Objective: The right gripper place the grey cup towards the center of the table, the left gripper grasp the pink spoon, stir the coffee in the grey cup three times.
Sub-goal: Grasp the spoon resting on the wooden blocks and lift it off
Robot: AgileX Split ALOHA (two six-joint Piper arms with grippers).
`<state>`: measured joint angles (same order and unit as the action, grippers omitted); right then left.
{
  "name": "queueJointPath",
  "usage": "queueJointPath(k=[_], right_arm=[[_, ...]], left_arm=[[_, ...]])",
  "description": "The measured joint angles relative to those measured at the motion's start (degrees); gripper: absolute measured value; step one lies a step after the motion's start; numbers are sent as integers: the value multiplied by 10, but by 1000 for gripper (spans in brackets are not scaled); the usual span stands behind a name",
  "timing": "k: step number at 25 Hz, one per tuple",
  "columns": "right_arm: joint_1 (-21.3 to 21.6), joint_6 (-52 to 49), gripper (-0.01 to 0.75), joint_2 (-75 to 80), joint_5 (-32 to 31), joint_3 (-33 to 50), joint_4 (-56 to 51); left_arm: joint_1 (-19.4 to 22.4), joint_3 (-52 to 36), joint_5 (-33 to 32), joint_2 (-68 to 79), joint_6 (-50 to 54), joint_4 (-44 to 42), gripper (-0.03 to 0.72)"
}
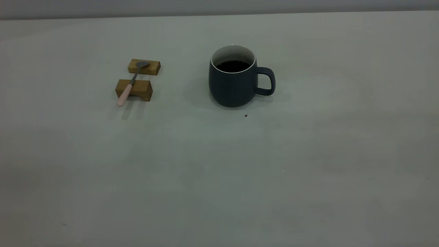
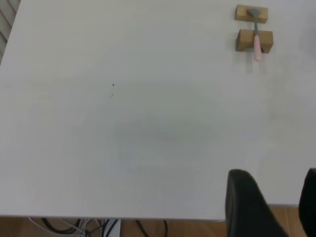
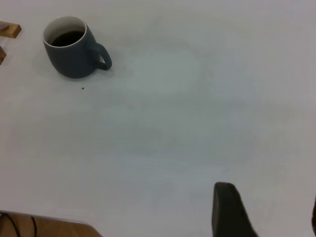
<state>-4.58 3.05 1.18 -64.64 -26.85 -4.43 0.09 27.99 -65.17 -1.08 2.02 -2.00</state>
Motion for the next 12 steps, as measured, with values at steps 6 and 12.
queueJointPath(k=[6, 12], right_arm=[[0, 0, 438, 0, 0, 0, 0], [0, 0, 438, 0, 0, 0, 0]], left_arm=[[0, 2, 9, 11, 0, 2, 340], [0, 37, 110, 144, -2, 8, 414]])
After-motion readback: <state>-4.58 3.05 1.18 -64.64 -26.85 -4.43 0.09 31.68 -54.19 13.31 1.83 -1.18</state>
